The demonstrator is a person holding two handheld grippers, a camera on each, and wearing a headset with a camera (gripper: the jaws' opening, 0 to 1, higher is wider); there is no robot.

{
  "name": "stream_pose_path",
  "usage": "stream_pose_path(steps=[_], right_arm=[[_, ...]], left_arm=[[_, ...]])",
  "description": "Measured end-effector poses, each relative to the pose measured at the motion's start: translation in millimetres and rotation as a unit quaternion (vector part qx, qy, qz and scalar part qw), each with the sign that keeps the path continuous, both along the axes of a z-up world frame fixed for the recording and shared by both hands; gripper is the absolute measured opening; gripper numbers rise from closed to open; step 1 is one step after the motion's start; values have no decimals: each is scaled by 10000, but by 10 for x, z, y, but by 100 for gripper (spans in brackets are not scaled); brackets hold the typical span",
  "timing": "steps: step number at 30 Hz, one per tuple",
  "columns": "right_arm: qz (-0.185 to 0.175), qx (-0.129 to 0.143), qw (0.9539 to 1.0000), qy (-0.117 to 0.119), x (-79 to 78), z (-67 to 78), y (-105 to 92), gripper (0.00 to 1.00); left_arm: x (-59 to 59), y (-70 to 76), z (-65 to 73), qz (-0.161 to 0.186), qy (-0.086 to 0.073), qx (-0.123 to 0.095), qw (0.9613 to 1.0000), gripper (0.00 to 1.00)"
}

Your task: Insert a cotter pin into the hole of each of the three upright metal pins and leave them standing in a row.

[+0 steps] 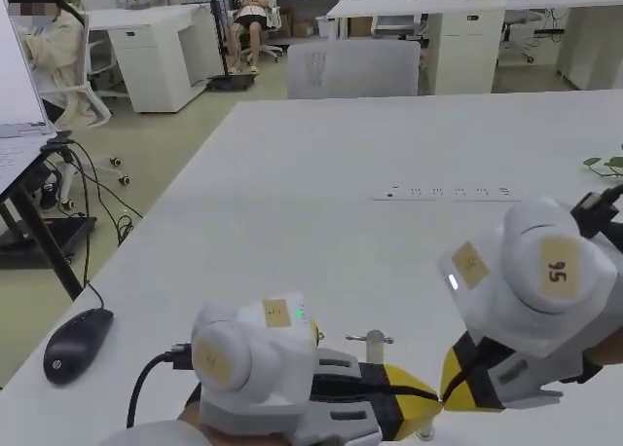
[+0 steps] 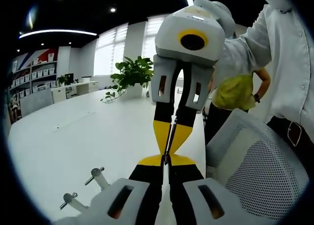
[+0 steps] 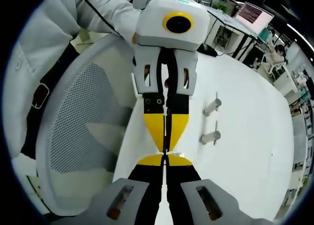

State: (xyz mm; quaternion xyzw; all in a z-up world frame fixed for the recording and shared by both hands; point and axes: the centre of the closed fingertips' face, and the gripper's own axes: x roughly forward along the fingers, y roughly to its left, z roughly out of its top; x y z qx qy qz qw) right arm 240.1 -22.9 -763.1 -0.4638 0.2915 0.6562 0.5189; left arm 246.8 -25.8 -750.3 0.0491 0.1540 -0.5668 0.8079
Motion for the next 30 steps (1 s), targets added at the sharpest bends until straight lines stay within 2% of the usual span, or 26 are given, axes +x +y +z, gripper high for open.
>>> stream_pose_path(steps=[5,11,14,16,22,24,27,30], right_arm=[[10,18,10000,-9,-4,5,6,1],[-5,83,9999,120,-15,12,4,3],[-12,5,9998,212,-32,-11,-40,10],[-32,12,9997,230,-24,-14,-66,11],[-254,127,9977,611,-27,-9,-100,11],[-346,204,9958,819,-35,-2,-98,11],[-483,297,9905,1251,-66,2,-108,11],[-527,334,9871,1478,-91,4,-115,12]], left_arm=[[-5,8,0,-4,-39,0,10000,1],[-1,21,12,-19,48,-93,9999,0],[-2,28,-2,-31,26,-49,10000,0],[-4,37,-6,-39,15,-38,10000,0],[-36,47,-8,-171,-109,30,9998,0],[-54,45,2,-236,-160,24,9996,0],[-104,42,33,-351,-194,-32,9992,0],[-143,39,47,-456,-231,-40,9987,0]])
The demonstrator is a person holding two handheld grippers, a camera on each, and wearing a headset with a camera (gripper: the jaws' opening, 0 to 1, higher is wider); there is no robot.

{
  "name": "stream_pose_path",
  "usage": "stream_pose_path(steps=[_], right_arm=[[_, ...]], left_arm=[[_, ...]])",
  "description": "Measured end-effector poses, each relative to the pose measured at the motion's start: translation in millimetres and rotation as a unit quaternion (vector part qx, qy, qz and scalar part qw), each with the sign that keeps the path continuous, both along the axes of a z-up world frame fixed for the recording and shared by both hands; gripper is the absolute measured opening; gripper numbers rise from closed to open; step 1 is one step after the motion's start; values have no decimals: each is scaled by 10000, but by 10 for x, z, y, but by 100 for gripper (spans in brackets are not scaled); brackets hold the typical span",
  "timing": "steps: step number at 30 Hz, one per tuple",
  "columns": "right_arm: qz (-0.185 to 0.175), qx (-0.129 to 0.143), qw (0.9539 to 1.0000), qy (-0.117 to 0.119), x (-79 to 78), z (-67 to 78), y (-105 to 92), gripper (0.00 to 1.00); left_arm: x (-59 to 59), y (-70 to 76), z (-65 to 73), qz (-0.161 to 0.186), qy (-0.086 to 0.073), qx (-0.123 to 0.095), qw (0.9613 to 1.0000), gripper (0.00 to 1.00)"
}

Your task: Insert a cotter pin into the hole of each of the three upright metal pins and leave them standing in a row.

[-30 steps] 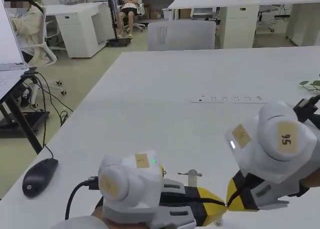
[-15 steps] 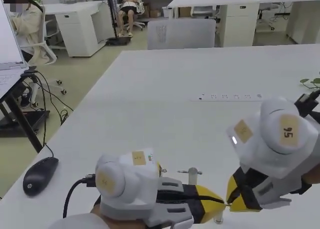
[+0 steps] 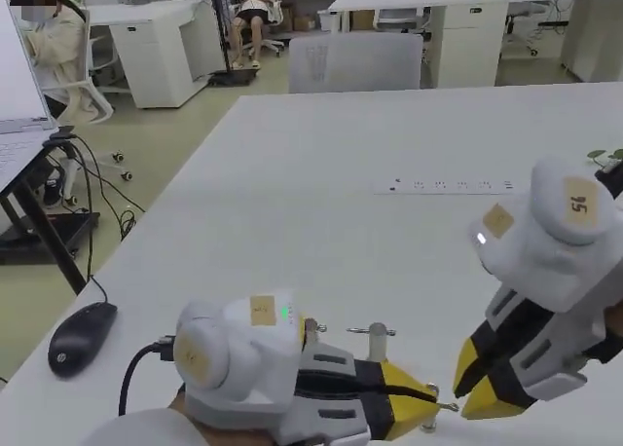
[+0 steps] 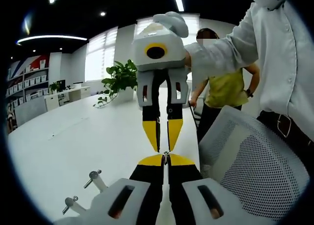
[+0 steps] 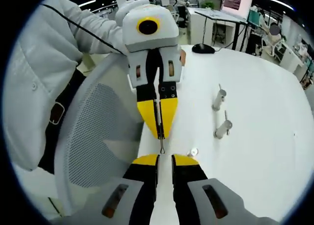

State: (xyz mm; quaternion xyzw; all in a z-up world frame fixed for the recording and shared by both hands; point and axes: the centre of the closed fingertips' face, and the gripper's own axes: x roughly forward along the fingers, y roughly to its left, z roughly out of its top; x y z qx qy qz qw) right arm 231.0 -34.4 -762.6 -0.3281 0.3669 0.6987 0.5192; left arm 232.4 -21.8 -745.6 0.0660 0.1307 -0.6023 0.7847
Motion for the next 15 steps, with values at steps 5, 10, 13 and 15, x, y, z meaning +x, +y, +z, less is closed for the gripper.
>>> stream_pose_path(steps=[5,10,13,15], right_arm=[[96,-5,9995,288,-94,-6,-12,12],[158,55,9966,804,-208,23,-7,12],[203,94,9950,975,-231,33,-1,12],[213,178,9936,1097,-251,59,20,12]], left_arm=[[-47,-13,8,-130,-12,-9,9999,0],[-98,-44,33,-304,-132,-4,9995,0],[-124,-52,51,-379,-191,-16,9991,0],[-138,-55,61,-436,-244,-3,9987,0]])
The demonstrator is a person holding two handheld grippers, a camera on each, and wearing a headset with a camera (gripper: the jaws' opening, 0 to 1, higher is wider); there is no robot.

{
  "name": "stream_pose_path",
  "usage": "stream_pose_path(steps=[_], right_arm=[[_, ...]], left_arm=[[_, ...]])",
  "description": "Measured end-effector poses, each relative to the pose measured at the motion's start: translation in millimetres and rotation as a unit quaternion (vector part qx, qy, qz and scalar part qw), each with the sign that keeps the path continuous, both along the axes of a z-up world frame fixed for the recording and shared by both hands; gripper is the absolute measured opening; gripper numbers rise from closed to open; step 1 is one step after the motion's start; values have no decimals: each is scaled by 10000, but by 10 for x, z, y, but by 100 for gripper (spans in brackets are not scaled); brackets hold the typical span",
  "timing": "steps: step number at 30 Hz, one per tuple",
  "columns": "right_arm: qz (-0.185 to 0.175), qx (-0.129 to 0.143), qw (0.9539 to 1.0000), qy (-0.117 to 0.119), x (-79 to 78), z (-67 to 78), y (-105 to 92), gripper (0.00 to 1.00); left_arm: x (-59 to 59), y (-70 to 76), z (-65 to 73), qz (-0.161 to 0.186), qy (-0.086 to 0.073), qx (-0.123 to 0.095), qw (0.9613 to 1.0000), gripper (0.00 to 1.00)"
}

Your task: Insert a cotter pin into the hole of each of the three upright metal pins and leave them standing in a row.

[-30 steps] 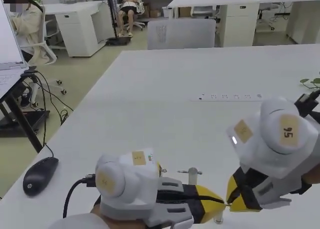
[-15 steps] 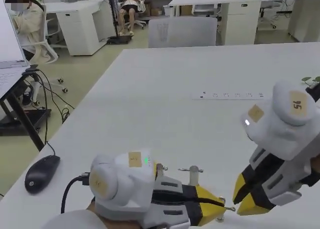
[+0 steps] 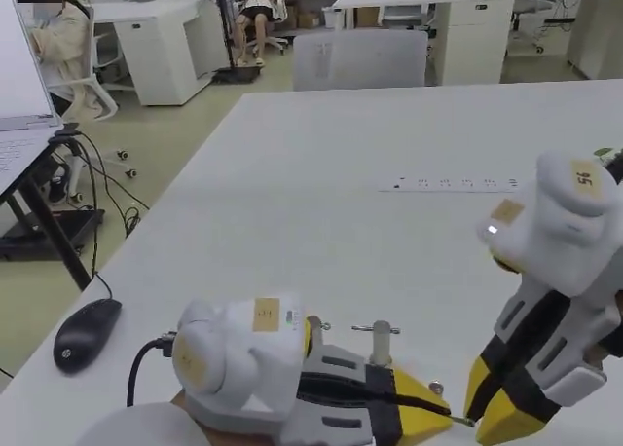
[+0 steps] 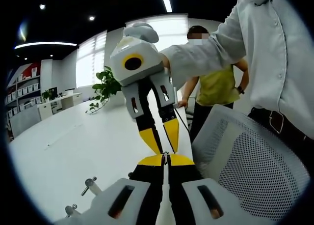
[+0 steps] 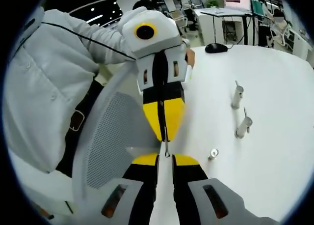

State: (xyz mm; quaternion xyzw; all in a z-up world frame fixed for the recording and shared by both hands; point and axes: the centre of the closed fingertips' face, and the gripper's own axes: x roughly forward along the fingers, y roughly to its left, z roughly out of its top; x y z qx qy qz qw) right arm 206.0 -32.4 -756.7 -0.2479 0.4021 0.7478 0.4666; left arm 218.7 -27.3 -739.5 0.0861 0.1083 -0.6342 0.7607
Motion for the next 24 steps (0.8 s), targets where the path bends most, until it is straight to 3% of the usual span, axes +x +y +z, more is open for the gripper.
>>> stream_pose_path(steps=[11,16,20,24], right_arm=[[134,16,9979,632,-115,46,-8,10],[127,33,9964,837,-146,77,-4,6],[178,53,9972,723,-141,69,-7,6],[272,108,9991,298,-88,52,7,5]], left_arm=[[-83,-49,83,-247,-211,-30,9995,0],[-108,-66,73,-326,-214,6,9992,0],[-101,-69,46,-327,-186,44,9993,0],[-52,-51,-10,-211,-73,92,9997,0]])
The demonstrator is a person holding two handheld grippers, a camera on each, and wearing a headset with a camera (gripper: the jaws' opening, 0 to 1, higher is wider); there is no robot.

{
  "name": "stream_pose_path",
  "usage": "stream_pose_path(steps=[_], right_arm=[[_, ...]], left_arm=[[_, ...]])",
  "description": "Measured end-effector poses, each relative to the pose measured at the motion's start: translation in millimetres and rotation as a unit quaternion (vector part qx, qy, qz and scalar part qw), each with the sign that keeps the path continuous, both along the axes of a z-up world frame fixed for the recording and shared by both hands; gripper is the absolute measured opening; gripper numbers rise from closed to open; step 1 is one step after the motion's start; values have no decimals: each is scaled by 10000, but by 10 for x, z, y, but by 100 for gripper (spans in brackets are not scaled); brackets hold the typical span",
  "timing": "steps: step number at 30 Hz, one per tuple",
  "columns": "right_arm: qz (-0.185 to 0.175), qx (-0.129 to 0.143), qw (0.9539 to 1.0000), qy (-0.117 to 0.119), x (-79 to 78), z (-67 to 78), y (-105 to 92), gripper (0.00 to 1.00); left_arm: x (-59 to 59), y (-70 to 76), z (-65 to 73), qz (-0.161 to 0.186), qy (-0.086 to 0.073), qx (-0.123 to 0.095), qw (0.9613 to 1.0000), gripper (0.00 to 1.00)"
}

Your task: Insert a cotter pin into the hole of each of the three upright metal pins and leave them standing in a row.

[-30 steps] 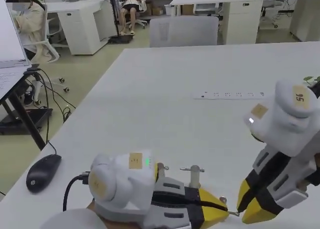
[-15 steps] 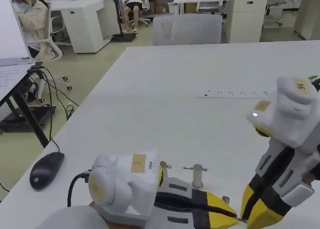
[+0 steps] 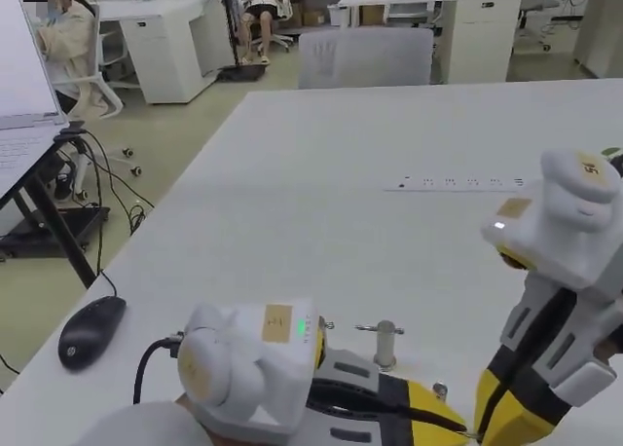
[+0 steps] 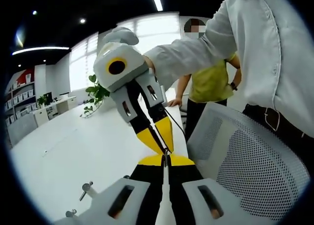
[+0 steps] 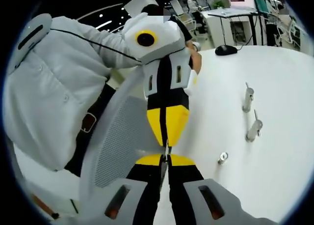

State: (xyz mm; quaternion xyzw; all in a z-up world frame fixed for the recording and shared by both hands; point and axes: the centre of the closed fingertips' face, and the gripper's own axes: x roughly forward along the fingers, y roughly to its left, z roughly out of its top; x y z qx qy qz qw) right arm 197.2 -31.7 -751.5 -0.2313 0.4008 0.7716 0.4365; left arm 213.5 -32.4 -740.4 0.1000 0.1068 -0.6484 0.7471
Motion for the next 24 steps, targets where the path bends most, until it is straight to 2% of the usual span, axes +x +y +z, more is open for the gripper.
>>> stream_pose_path(steps=[1,5,8,11,14,19,24], right_arm=[[24,37,9999,-153,24,-5,10,5],[68,28,9989,-468,69,-24,23,4],[156,3,9969,-770,111,-51,25,4],[310,-14,9927,-1169,141,-72,28,4],[485,-35,9859,-1598,158,-105,40,4],[492,-40,9835,-1740,164,-130,42,5],[486,-124,9819,-1829,196,-156,13,6]], left_arm=[[18,9,-20,44,46,15,10000,0],[62,38,-47,167,187,23,9997,0],[73,34,-64,231,231,66,9994,0],[91,44,-85,310,308,89,9990,0],[99,59,-121,409,365,160,9984,0],[103,74,-145,475,438,197,9977,0],[115,69,-158,493,438,241,9975,0]])
